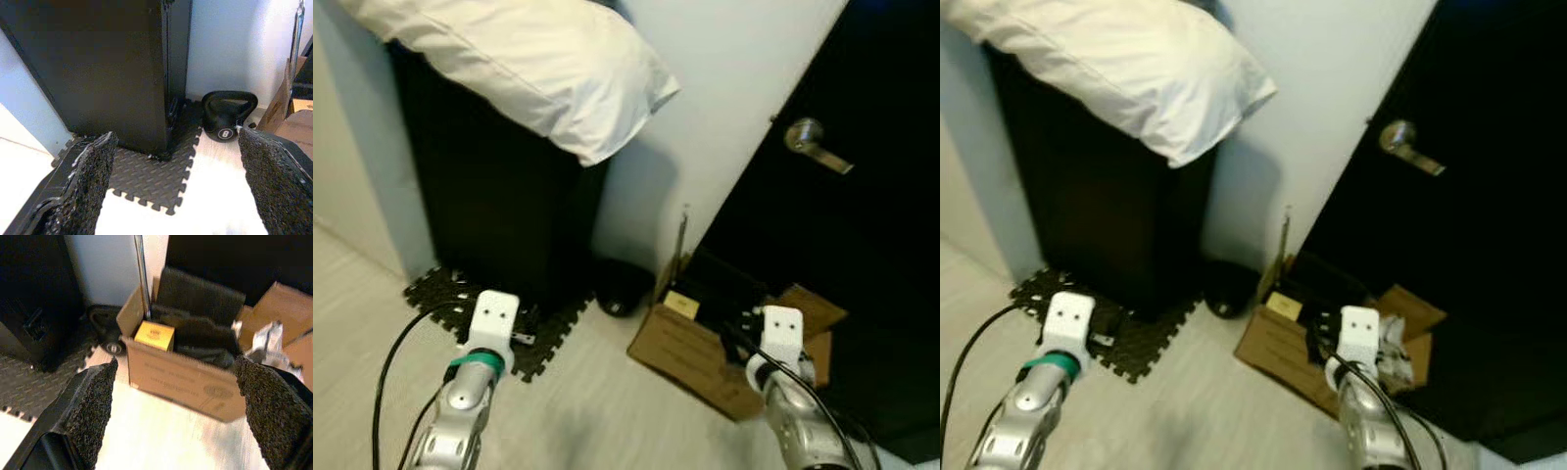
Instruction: Clean up the room
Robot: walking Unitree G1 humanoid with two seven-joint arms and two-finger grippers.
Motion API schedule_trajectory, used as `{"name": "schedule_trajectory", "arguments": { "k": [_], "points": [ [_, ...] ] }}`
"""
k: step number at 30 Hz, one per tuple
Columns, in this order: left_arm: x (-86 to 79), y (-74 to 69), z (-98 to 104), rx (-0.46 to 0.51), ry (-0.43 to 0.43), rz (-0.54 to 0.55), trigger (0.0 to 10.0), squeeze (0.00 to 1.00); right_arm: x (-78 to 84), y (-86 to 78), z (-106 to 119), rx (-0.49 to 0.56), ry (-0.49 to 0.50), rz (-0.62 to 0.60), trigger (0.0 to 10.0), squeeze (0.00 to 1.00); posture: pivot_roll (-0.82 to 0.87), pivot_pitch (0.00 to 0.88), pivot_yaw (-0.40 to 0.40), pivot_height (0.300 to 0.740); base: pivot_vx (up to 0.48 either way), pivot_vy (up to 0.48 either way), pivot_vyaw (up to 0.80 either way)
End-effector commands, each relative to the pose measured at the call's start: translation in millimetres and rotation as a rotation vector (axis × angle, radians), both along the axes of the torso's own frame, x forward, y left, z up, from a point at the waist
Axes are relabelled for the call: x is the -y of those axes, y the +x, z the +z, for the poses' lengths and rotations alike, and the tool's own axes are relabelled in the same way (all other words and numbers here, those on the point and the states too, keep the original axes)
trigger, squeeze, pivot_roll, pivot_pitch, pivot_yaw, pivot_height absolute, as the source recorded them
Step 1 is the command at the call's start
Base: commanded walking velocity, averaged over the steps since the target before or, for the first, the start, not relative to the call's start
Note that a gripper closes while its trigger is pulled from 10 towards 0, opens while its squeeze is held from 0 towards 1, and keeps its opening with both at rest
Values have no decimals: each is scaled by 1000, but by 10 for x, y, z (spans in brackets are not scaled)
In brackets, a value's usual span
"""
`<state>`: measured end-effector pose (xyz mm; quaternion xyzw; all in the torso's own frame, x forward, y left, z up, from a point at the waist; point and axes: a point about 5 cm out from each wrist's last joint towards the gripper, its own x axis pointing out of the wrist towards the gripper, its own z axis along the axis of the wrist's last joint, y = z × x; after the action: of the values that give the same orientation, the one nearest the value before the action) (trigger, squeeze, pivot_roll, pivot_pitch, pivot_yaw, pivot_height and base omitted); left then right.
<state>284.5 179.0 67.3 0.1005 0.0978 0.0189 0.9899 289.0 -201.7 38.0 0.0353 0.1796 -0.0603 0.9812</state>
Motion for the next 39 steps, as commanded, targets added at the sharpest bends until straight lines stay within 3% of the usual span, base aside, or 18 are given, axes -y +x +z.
{"name": "schedule_trajectory", "arguments": {
  "k": [1,4,15,39],
  "points": [
    [36,-34,-41,-17,-10,1,10000,0,-18,28,36,19,8,10,10000,0,98,0,-87,740,0,0,0],
    [9,-30,-18,3,-6,22,10000,0,-159,80,60,31,-3,68,10000,0,101,0,-87,740,0,0,0],
    [-42,-10,24,16,6,24,10000,0,-391,130,88,48,-17,147,10000,0,120,0,-77,740,0,0,644],
    [-106,10,62,21,21,33,10000,0,-587,154,64,51,12,173,10000,0,163,0,-79,740,0,0,800]
  ]
}}
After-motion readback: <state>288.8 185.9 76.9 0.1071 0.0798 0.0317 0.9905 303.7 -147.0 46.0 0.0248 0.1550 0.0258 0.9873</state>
